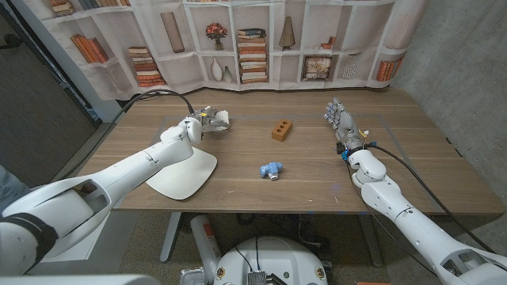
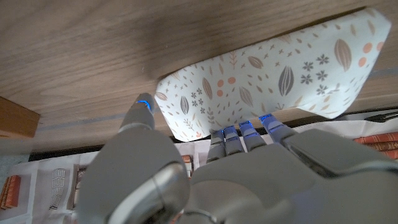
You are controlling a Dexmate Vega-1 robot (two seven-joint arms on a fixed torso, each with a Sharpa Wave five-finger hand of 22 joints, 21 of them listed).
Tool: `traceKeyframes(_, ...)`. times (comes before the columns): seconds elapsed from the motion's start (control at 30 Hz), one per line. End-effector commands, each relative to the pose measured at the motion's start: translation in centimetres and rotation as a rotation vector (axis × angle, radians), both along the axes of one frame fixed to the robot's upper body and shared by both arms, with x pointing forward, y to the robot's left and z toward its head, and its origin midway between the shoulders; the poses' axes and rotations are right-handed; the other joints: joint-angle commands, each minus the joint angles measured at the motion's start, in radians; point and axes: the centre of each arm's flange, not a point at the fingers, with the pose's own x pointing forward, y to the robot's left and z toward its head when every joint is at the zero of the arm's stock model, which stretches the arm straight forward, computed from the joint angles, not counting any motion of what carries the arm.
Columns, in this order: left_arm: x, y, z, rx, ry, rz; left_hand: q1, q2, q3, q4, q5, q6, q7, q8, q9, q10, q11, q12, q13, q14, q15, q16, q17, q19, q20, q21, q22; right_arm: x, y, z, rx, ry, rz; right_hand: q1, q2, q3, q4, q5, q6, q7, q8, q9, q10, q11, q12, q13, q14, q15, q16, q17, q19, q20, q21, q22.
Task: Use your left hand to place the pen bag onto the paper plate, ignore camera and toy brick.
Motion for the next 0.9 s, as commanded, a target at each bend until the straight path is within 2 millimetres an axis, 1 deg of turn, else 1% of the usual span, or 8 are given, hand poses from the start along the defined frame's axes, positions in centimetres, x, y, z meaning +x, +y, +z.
traceKeyframes(0.03,-0.07,-0.10,-0.51,0.001,0.013,0.017,0.046,0.015,0.013,-0.007,0.009,0.026,-0.007,0.010,0.005,0.030,-0.006,0.010,0.003,0.032,-0.010,0.007,0.002,0.048,0.006,0.013,0.004,-0.04,0.05,0.01,-0.004,0.000,0.005,0.002,0.010,-0.002,0.000,-0.003,0.008,-0.003,0.000,0.006,0.006,0.000,-0.006,0.003,0.008,-0.001,-0.003,0.003,0.010,-0.029,-0.004,0.003)
traceKeyframes(0.27,0.00,-0.09,-0.78,0.000,0.027,0.007,0.105,0.031,0.028,-0.011,0.002,0.068,-0.014,0.018,0.006,0.065,-0.014,0.014,0.003,0.079,-0.020,0.013,0.002,0.109,0.005,0.026,0.006,0.14,0.12,-0.14,-0.002,0.001,0.016,0.002,0.010,-0.002,0.000,-0.003,0.006,-0.003,-0.001,0.006,0.005,-0.001,-0.006,0.003,0.009,-0.003,-0.003,0.003,0.013,-0.030,-0.006,0.003)
traceKeyframes(0.33,-0.02,-0.17,-0.78,-0.002,0.017,0.010,0.115,0.030,0.029,-0.010,-0.001,0.081,-0.014,0.019,0.006,0.075,-0.014,0.015,0.003,0.095,-0.023,0.015,0.003,0.136,0.004,0.032,0.006,0.24,0.16,-0.11,-0.003,0.001,0.020,0.003,0.011,-0.002,-0.001,-0.003,0.007,-0.003,-0.001,0.006,0.005,-0.002,-0.007,0.003,0.010,-0.003,-0.003,0.003,0.016,-0.029,-0.006,0.003)
traceKeyframes(0.57,0.04,-0.41,-0.65,0.002,0.004,0.023,0.192,0.041,0.043,-0.011,-0.020,0.157,-0.034,0.031,0.007,0.162,-0.044,0.026,0.003,0.193,-0.051,0.026,0.004,0.262,0.012,0.061,0.008,0.39,0.27,-0.06,-0.002,0.000,0.022,0.006,0.011,-0.002,-0.003,-0.003,0.004,-0.002,-0.002,0.006,0.004,0.001,-0.007,0.003,0.013,-0.001,-0.002,0.002,0.023,-0.027,-0.007,0.003)
traceKeyframes(0.73,0.22,-0.54,-0.64,-0.002,-0.008,0.035,0.259,0.065,0.065,-0.014,-0.037,0.218,-0.047,0.044,0.008,0.234,-0.053,0.036,0.004,0.273,-0.067,0.038,0.006,0.339,-0.007,0.079,0.008,0.47,0.30,-0.09,0.000,0.001,0.023,0.007,0.011,-0.002,-0.004,-0.003,0.003,-0.003,-0.002,0.006,0.003,0.004,-0.008,0.003,0.012,-0.001,-0.003,0.002,0.023,-0.027,-0.009,0.003)
traceKeyframes(0.77,0.26,-0.56,-0.64,-0.005,-0.011,0.036,0.282,0.073,0.073,-0.014,-0.047,0.235,-0.045,0.046,0.008,0.259,-0.065,0.038,0.004,0.296,-0.065,0.040,0.006,0.366,-0.021,0.086,0.008,0.49,0.30,-0.10,-0.002,0.002,0.023,0.007,0.011,-0.002,-0.004,-0.003,0.003,-0.003,-0.002,0.006,0.003,0.003,-0.008,0.003,0.012,-0.001,-0.003,0.002,0.024,-0.028,-0.009,0.003)
traceKeyframes(0.87,0.28,-0.61,-0.62,-0.014,-0.032,0.052,0.318,0.092,0.086,-0.012,-0.069,0.274,-0.054,0.053,0.009,0.296,-0.074,0.040,0.005,0.339,-0.077,0.043,0.007,0.400,-0.031,0.092,0.007,0.54,0.32,-0.08,-0.002,0.003,0.023,0.008,0.011,-0.002,-0.004,-0.003,0.003,-0.002,-0.002,0.006,0.003,0.003,-0.008,0.003,0.013,-0.002,-0.003,0.002,0.024,-0.028,-0.010,0.003)
traceKeyframes(0.9,0.29,-0.64,-0.62,-0.012,-0.035,0.047,0.343,0.108,0.096,-0.009,-0.091,0.320,-0.060,0.065,0.010,0.335,-0.088,0.044,0.005,0.376,-0.084,0.048,0.008,0.432,-0.035,0.100,0.008,0.56,0.32,-0.06,-0.004,0.004,0.023,0.008,0.011,-0.002,-0.005,-0.003,0.003,-0.002,-0.002,0.006,0.004,0.003,-0.008,0.003,0.013,-0.001,-0.003,0.002,0.025,-0.027,-0.010,0.003)
